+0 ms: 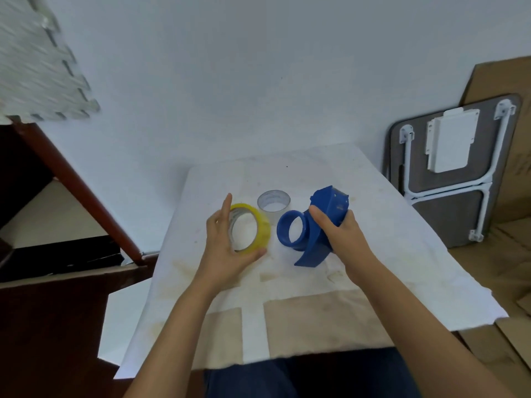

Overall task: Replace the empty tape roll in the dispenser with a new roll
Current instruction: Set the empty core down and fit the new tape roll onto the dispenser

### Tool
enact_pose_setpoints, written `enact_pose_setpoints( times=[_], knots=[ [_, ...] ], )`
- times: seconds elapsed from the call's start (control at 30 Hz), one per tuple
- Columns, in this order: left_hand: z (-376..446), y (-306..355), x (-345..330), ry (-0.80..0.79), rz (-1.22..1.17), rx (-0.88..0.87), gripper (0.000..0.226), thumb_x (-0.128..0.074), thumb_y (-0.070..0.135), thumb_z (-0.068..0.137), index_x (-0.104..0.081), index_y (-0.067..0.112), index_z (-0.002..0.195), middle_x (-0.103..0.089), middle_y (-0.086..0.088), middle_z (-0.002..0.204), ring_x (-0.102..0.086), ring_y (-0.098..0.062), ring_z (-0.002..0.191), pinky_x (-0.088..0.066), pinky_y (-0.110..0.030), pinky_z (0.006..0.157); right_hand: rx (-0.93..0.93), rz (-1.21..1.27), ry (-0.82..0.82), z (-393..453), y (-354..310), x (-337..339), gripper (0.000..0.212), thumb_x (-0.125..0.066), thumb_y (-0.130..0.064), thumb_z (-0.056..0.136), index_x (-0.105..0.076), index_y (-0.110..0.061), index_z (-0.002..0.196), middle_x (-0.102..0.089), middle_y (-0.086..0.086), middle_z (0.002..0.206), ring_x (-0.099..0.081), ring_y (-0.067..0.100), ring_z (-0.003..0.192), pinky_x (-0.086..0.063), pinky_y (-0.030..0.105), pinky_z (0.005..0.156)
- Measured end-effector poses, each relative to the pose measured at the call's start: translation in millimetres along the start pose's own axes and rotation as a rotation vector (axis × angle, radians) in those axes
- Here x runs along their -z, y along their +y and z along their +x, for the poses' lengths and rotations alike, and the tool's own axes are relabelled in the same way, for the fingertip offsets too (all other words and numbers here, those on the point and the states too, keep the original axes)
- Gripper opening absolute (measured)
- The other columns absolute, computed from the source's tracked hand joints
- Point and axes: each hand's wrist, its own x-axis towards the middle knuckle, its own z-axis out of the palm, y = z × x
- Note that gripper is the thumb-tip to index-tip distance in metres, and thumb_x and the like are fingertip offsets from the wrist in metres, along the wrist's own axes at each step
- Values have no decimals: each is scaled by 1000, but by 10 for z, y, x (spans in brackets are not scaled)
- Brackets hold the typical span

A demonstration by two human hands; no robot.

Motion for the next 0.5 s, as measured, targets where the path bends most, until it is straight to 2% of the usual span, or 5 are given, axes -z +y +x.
enact_pose_setpoints(
  times=[0.13,0.3,0.5],
  knots=[
    [-99,150,-65,29,-21,-142,128,-92,23,69,2,62,146,-18,23,143,-26,30,124,-26,6,94,20,29,50,-27,-19,33,67,-73,-59,72,-49,-23,124,-65,-4,116,-64,14,103,-55,40,93],
    [-187,287,-145,16,-39,-191,127,-93,24,68,2,59,145,-18,20,147,-22,32,127,-27,9,95,-2,38,78,-64,-23,70,63,-72,-54,77,-47,-22,125,-63,-3,117,-63,16,104,-54,40,93],
    [-236,370,-221,-9,-55,-194,121,-92,22,69,-6,44,152,-18,25,145,-22,33,125,-28,9,94,-1,43,78,-98,-30,72,59,-71,-51,80,-46,-23,125,-62,-4,117,-62,16,104,-53,37,91]
  ],
)
